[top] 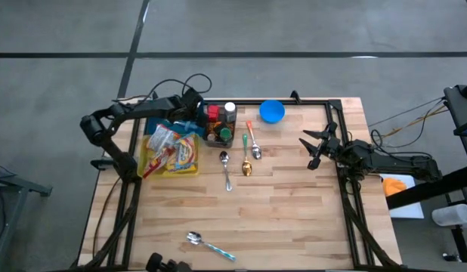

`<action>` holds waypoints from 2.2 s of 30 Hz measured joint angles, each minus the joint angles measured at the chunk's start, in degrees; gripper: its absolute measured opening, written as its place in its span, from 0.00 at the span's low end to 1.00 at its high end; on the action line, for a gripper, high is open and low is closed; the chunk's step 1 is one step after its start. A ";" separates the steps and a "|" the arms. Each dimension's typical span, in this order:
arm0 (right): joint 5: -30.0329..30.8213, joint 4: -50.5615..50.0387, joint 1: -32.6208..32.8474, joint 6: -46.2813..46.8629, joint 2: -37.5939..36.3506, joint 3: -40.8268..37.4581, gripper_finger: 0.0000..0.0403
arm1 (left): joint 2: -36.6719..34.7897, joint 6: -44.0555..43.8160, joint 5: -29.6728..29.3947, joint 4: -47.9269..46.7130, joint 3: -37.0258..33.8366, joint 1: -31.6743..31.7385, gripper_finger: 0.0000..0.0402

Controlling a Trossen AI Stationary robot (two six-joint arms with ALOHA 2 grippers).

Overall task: Pick & Place Food Item
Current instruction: Put the blue spoon into the blue bin, then put the blue pattern spoon into the blue bin

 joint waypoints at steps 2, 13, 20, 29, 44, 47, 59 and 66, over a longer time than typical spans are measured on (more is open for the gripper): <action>-0.02 0.00 0.01 0.00 0.00 0.00 0.39 | -0.07 0.31 0.64 0.02 0.00 0.11 0.13; 0.00 -0.01 0.00 0.00 0.00 0.00 0.39 | -0.09 0.75 1.27 0.24 0.02 0.28 0.40; -0.01 -0.01 0.00 0.00 0.00 0.00 0.39 | -0.13 0.74 1.27 0.24 0.04 0.28 0.38; 0.00 0.01 0.00 0.00 0.00 0.00 0.39 | -3.16 1.66 1.43 -0.65 0.04 -0.40 0.38; 0.00 0.01 0.00 0.00 -0.02 0.00 0.39 | -25.38 -0.08 -1.25 -12.81 0.04 -16.10 0.38; 0.00 0.01 0.00 0.00 -0.02 0.00 0.39 | -28.60 -1.86 -4.17 -14.12 0.04 -23.15 0.38; 0.00 -0.01 0.00 0.00 -0.02 0.00 0.39 | -27.63 -1.86 -18.19 -14.49 0.04 -56.75 0.55; 0.00 0.01 0.02 0.00 -0.02 0.00 0.39 | -22.84 -1.36 -9.86 -6.02 0.04 -70.36 0.71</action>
